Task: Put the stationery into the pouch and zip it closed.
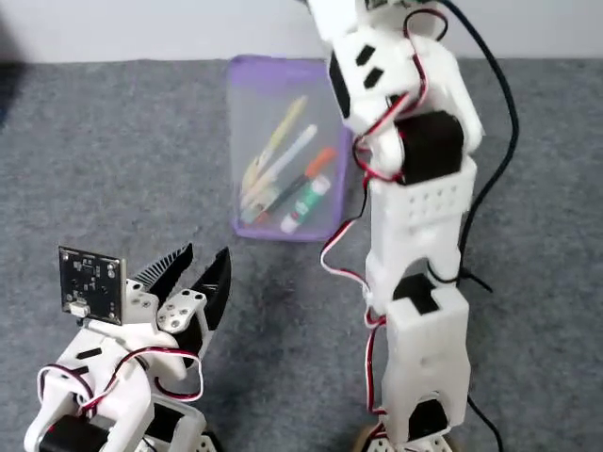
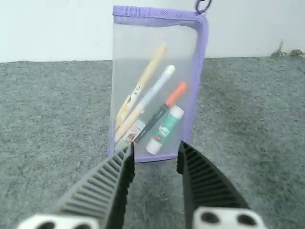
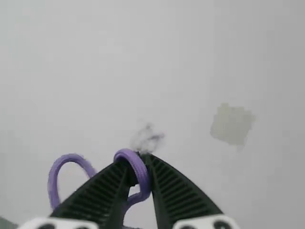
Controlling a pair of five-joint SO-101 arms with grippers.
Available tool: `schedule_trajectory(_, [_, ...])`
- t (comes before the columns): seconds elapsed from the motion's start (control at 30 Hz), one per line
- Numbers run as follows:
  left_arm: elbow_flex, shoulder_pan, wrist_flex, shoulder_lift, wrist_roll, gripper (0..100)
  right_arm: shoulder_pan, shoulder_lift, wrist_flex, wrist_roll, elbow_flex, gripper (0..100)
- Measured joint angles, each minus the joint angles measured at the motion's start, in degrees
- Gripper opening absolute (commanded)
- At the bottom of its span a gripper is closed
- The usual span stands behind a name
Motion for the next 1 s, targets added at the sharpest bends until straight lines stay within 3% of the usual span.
schedule_trajectory(0.27, [0.0,-5.1,0.0,0.0,0.0,15,-5.5,-7.7,0.0,5.3,-0.1,0.8])
schedule_trajectory(0.67, [0.0,-5.7,0.0,-0.4,0.0,15,-14.7,-10.5,0.0,15.3,-0.1,0.8])
schedule_trajectory(1.0, [-4.7,-5.7,-0.1,-0.4,0.0,17,-20.7,-10.5,0.2,16.6,-0.1,0.8])
